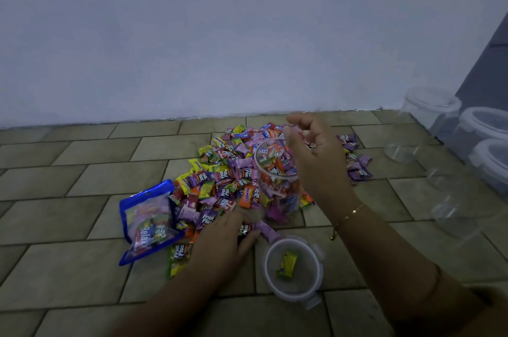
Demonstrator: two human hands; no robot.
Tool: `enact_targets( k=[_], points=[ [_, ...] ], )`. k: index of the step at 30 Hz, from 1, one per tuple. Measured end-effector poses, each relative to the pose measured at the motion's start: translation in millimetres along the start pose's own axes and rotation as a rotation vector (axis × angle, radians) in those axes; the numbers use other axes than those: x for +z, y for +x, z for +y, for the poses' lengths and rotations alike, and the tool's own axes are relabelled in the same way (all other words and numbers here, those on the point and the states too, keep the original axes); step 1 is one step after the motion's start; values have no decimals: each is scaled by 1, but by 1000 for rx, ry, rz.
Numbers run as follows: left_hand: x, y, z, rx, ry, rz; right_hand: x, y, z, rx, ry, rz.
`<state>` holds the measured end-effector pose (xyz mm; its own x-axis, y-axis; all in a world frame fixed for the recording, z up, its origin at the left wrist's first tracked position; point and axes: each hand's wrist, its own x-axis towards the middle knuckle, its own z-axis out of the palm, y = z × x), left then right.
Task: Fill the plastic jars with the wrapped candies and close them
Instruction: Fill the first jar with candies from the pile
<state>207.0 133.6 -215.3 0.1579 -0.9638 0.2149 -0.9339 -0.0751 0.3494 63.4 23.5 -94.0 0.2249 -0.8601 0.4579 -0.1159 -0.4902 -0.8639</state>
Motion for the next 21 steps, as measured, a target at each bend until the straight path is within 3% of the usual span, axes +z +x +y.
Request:
enact_targets(
  k=[5,8,16,21],
  points=[
    [-8,4,7,-171,-190,39,-7,-12,18,138,-27,-240],
    [-15,13,14,-296,-424,164,-9,-17,25,158,14,-320],
    [-76,72,53,-453,-1217,695,-8,-22,35,106,6,-316],
    [-108,106,94,-374,-1595,684,-5,-24,38,95,65,-289]
  ],
)
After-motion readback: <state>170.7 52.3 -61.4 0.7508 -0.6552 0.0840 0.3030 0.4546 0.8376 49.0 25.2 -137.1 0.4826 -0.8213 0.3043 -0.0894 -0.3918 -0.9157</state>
